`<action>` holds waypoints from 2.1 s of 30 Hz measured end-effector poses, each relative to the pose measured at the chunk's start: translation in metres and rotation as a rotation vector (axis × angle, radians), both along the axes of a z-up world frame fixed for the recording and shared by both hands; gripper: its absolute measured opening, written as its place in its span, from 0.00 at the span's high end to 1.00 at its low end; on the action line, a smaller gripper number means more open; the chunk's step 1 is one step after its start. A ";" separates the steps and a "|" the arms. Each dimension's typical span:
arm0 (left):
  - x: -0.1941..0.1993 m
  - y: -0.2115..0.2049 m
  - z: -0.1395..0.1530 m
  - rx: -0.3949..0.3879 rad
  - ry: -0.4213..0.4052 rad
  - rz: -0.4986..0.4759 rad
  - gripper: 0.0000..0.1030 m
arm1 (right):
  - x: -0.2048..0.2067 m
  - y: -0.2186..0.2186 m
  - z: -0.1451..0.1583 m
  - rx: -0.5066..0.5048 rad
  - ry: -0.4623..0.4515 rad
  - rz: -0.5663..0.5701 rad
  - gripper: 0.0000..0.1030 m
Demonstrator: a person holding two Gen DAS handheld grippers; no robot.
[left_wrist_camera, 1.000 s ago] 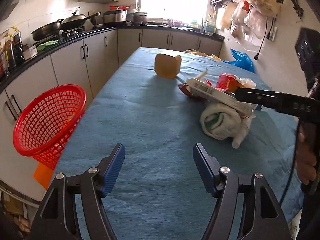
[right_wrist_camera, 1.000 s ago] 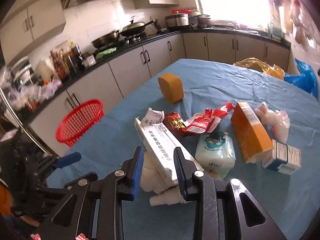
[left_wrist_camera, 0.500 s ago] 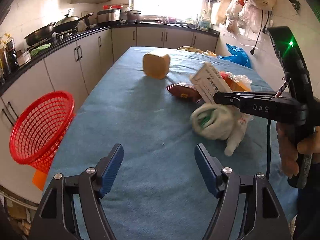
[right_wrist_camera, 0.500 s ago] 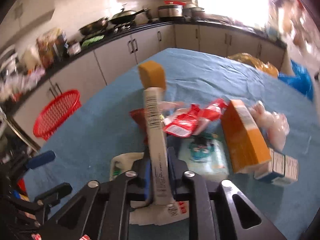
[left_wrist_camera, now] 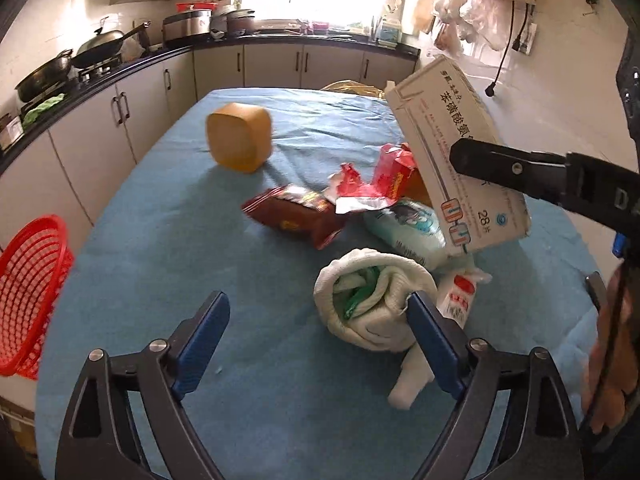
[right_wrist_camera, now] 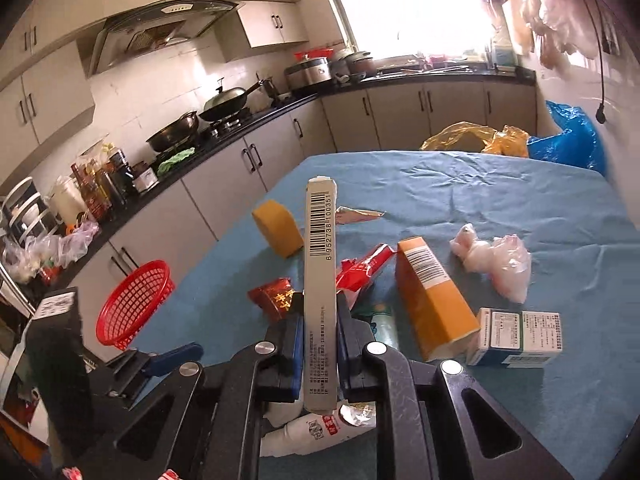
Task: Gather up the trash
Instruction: 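Grasp the white cloth bundle with the left tool, then carry the cloth bundle to the red basket and open the left tool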
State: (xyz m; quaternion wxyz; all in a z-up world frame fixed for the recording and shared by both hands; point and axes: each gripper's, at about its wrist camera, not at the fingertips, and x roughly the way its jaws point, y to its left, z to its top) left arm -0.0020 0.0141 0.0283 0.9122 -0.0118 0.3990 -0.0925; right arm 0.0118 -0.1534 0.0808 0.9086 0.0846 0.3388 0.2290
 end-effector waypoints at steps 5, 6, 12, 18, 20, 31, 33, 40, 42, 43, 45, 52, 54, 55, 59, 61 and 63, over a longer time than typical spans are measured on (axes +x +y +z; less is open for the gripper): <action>0.011 -0.007 -0.006 -0.026 0.015 -0.034 0.14 | -0.001 -0.001 0.001 0.005 -0.007 -0.017 0.86; 0.013 -0.008 -0.007 -0.031 0.017 -0.037 0.14 | -0.002 -0.001 0.002 0.005 -0.010 -0.023 0.86; 0.016 -0.021 -0.011 -0.072 0.035 -0.114 0.53 | -0.001 -0.004 -0.001 0.003 -0.008 -0.040 0.86; 0.011 -0.017 -0.007 -0.077 0.000 -0.099 0.68 | 0.001 -0.001 -0.004 -0.013 -0.009 -0.049 0.86; 0.010 -0.009 -0.005 -0.082 -0.020 -0.056 0.69 | 0.002 0.000 -0.005 -0.017 -0.011 -0.047 0.86; -0.012 0.031 0.023 0.051 -0.256 0.303 0.69 | -0.015 0.029 -0.013 -0.061 -0.067 0.040 0.86; -0.012 0.033 0.023 0.054 -0.253 0.320 0.69 | -0.017 0.032 -0.013 -0.076 -0.084 0.045 0.86; -0.011 0.041 0.020 0.055 -0.230 0.344 0.69 | -0.014 0.034 -0.019 -0.093 -0.070 0.034 0.86; -0.011 0.039 0.021 0.061 -0.235 0.342 0.69 | -0.014 0.034 -0.018 -0.092 -0.070 0.033 0.86; -0.011 0.039 0.021 0.064 -0.235 0.341 0.69 | -0.014 0.034 -0.018 -0.091 -0.073 0.032 0.86; -0.010 0.039 0.021 0.065 -0.239 0.343 0.69 | -0.014 0.035 -0.018 -0.089 -0.077 0.032 0.86; -0.013 0.033 0.022 0.082 -0.252 0.343 0.69 | -0.017 0.034 -0.018 -0.085 -0.087 0.033 0.86; -0.013 0.033 0.023 0.087 -0.258 0.342 0.69 | -0.017 0.034 -0.018 -0.084 -0.088 0.034 0.86; -0.013 0.032 0.022 0.088 -0.258 0.341 0.69 | -0.017 0.034 -0.018 -0.085 -0.089 0.034 0.86; -0.012 0.033 0.022 0.087 -0.253 0.342 0.69 | -0.018 0.034 -0.018 -0.085 -0.090 0.035 0.86; -0.012 0.033 0.023 0.088 -0.256 0.342 0.69 | -0.019 0.034 -0.018 -0.087 -0.094 0.036 0.86; -0.012 0.033 0.024 0.092 -0.261 0.345 0.69 | -0.020 0.035 -0.017 -0.087 -0.100 0.039 0.86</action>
